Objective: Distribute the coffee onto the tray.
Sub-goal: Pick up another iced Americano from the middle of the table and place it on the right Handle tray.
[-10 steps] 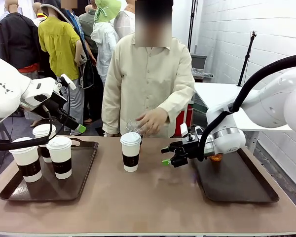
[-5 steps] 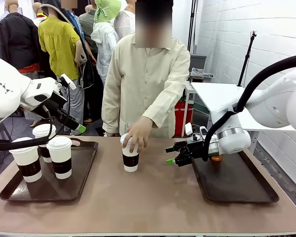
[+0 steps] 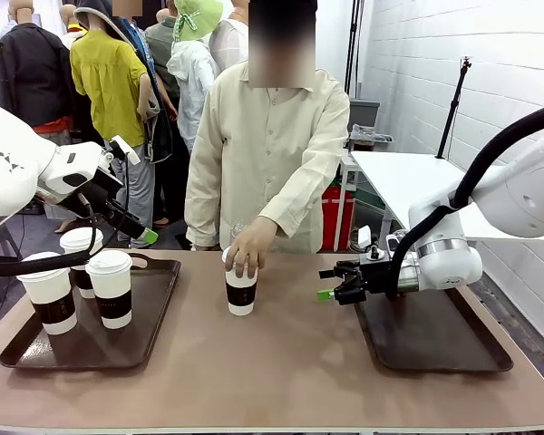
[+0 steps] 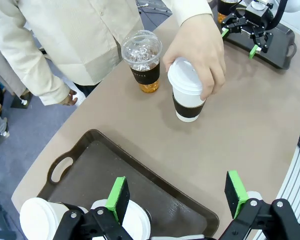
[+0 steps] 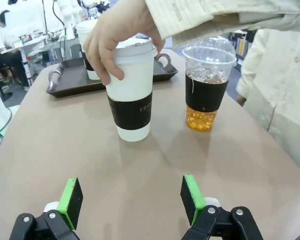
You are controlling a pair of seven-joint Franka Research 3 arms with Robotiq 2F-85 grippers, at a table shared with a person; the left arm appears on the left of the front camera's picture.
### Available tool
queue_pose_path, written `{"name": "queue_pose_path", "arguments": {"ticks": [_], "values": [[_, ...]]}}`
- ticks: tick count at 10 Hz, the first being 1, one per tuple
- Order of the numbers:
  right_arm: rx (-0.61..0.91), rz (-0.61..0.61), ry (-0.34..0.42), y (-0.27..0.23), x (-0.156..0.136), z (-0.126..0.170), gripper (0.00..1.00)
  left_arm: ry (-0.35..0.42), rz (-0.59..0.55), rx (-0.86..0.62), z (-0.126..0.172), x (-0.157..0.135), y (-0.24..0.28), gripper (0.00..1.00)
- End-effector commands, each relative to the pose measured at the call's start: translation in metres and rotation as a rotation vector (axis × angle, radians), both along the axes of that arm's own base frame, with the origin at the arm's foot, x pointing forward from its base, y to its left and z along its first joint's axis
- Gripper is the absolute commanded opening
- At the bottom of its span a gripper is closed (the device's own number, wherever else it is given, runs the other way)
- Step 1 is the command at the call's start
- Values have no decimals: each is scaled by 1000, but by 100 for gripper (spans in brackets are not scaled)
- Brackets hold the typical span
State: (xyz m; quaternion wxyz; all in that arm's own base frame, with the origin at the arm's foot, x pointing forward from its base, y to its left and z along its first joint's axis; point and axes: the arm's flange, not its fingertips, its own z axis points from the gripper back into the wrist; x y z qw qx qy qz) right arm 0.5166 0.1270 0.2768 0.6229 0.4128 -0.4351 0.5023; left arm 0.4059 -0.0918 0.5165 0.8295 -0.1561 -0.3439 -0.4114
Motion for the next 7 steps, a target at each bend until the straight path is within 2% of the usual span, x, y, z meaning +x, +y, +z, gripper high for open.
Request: {"name": "queue_pose_path", "arguments": {"ticks": [1,7], "values": [[33,-18,-24,1,-9,-2,100,2,-10,-12,-2,1,2,100],[12,-8,2,0,-3,-1,100,2,-10,-12,-2,1,2,100]]}}
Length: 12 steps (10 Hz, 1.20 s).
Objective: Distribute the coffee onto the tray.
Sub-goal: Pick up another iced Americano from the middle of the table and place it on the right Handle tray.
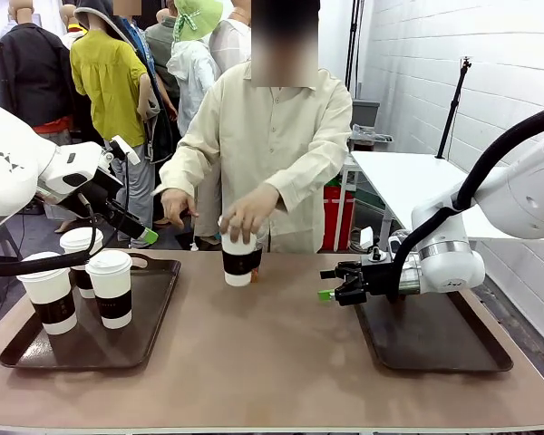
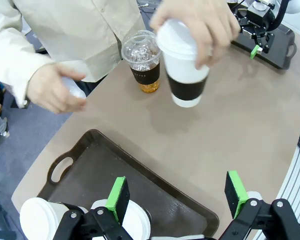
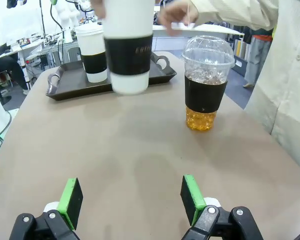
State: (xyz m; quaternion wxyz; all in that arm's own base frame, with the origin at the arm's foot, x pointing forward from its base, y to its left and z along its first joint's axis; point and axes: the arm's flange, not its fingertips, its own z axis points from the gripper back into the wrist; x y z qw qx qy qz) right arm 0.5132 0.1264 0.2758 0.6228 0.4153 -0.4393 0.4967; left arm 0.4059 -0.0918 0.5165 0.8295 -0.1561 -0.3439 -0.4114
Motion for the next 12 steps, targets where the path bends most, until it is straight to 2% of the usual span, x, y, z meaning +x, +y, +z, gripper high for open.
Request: {"name": "queue_pose_path", "arguments": {"ticks": [1,12], "values": [[-1,0,0,0,0,0,100,2,-10,-12,-2,1,2,100],[-10,-5,2,7,2,-1,100,2,-10,-12,-2,1,2,100]]}}
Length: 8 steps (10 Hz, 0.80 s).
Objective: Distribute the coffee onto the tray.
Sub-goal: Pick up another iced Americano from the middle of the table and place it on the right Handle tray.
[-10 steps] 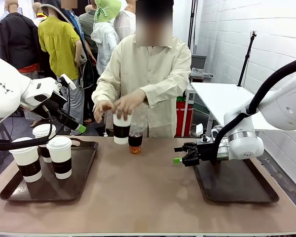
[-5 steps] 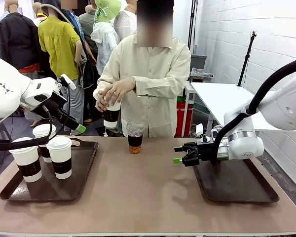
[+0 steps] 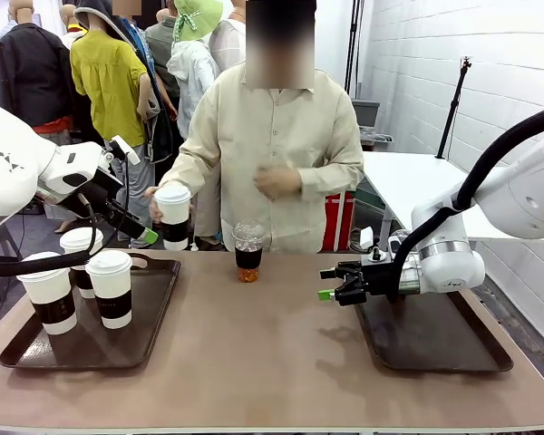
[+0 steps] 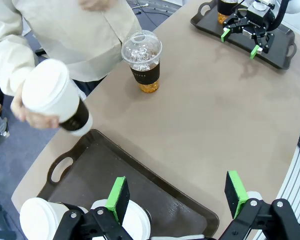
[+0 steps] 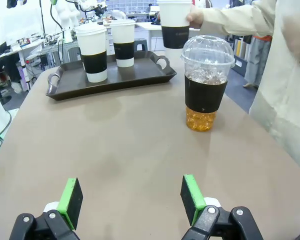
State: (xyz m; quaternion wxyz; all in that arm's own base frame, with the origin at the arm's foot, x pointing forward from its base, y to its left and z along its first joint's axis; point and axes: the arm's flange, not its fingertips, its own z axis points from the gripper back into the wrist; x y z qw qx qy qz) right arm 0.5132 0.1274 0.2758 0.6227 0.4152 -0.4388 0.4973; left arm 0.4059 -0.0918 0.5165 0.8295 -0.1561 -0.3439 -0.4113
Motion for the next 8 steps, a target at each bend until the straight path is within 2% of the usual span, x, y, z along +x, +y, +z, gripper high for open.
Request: {"name": "queue_pose_path", "arguments": {"ticks": [1,8], "values": [[-12,-4,5,13,5,-1,100,2,-10,-12,-2,1,2,100],[26,-32,3,56,27,-5,100,2,-10,-12,-2,1,2,100]]}}
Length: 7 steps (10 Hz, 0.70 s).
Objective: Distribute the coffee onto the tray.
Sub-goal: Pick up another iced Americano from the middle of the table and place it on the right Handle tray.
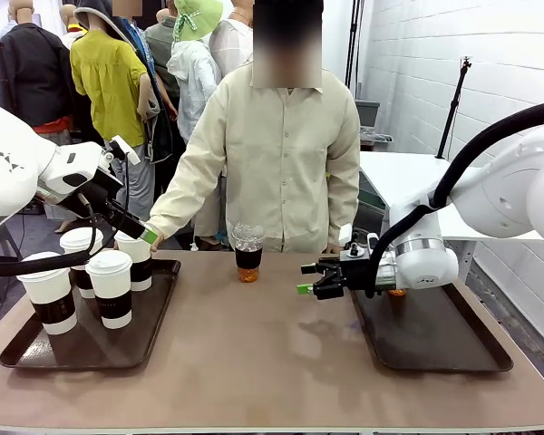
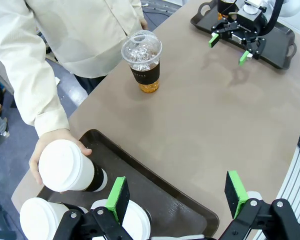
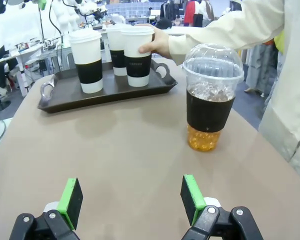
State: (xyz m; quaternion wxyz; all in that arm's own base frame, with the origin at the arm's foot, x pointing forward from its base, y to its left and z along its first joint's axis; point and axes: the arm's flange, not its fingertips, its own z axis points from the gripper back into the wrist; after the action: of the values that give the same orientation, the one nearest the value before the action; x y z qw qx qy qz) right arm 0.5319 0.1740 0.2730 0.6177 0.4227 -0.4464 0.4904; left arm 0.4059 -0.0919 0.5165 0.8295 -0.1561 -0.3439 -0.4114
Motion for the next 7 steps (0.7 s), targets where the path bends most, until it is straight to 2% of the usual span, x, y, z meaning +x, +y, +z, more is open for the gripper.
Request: {"name": "queue_pose_path", "arguments": {"ticks": [1,7], "values": [[15,-53,-9,14,13,1,100,2,-10,-12,-2,1,2,100],[13,-115,3,42,34,1,100,2,-10,-12,-2,1,2,100]]}}
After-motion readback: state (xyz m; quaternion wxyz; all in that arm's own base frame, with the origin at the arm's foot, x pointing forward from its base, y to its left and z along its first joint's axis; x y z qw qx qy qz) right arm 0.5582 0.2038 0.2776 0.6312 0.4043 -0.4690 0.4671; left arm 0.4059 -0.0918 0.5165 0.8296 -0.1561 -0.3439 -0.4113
